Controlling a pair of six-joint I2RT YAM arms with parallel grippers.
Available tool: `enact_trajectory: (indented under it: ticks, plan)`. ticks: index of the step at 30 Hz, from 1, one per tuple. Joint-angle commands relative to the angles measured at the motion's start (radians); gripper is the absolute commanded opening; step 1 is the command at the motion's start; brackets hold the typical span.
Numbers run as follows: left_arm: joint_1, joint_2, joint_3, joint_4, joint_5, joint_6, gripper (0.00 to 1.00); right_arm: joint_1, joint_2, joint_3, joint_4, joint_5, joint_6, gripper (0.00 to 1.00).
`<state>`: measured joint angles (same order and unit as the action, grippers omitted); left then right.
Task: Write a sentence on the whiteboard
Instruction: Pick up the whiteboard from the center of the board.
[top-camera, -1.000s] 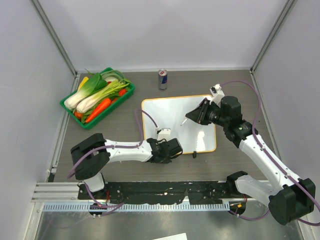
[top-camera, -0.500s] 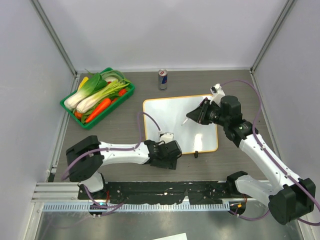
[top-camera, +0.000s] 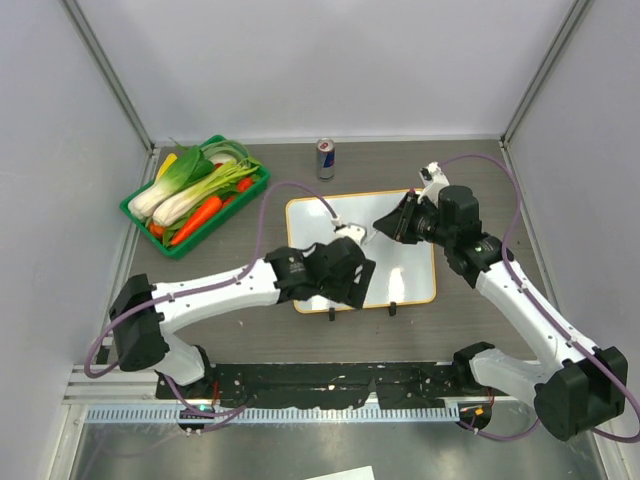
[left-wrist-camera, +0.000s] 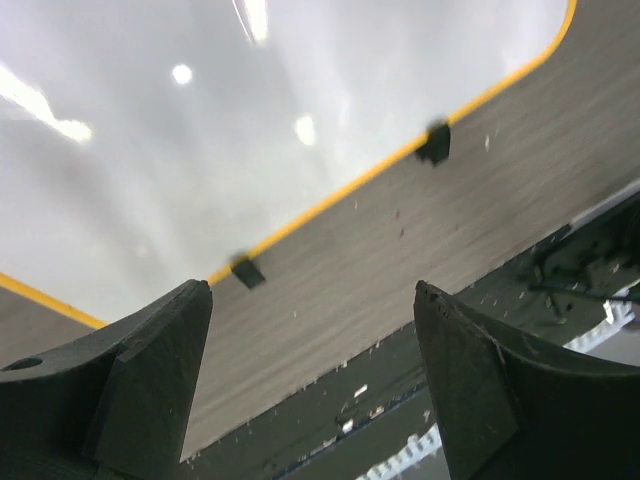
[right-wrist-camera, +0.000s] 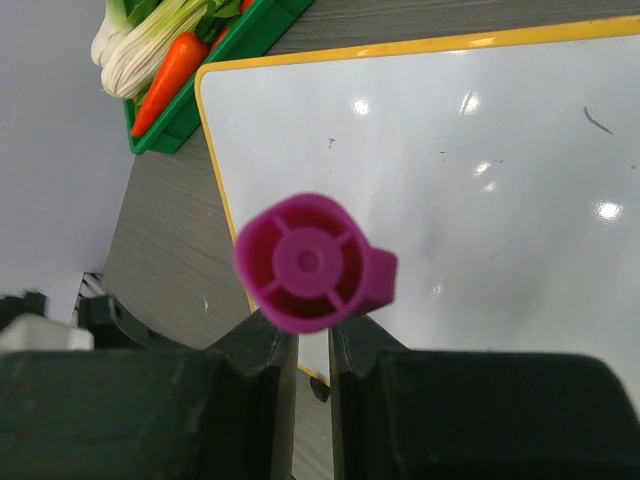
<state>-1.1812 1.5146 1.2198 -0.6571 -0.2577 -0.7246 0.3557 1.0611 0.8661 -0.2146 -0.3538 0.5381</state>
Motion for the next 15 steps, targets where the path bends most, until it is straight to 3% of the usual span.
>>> enact_trajectory:
  ticks: [1,9,15]
  plan:
    - [0.136,-0.022,0.087,0.042,0.084,0.146,0.85,-0.004,0.013,0.056,0.020,0.035,-0.029,0.01]
    - [0.455,-0.070,0.126,0.116,0.322,0.231,0.86,-0.003,0.017,0.070,0.004,0.044,-0.043,0.01]
    - [0.740,-0.194,0.009,0.175,0.549,0.174,0.86,-0.006,0.011,0.068,0.001,0.052,-0.044,0.01]
